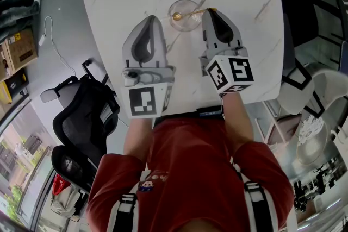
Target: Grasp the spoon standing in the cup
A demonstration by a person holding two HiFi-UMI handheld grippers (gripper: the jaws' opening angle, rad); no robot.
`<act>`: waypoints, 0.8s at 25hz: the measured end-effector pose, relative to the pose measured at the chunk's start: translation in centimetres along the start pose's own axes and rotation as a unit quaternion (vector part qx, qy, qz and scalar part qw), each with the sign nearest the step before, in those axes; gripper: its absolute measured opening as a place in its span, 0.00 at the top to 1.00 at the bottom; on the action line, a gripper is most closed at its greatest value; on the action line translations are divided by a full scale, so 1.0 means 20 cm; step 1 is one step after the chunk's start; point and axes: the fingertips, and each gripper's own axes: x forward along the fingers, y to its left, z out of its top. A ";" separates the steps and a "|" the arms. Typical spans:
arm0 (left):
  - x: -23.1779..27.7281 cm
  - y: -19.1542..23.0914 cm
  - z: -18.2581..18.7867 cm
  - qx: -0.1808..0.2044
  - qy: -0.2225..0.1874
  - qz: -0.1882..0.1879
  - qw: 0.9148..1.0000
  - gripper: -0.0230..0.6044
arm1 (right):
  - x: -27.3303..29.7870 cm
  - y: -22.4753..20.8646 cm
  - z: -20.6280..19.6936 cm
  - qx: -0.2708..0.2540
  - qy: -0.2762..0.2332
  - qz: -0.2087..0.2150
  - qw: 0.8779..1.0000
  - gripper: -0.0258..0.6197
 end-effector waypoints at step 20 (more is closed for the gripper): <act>-0.06 0.00 0.02 -0.007 -0.008 0.006 1.000 0.96 | -0.04 0.07 0.04 -0.030 -0.015 0.003 0.999 0.93</act>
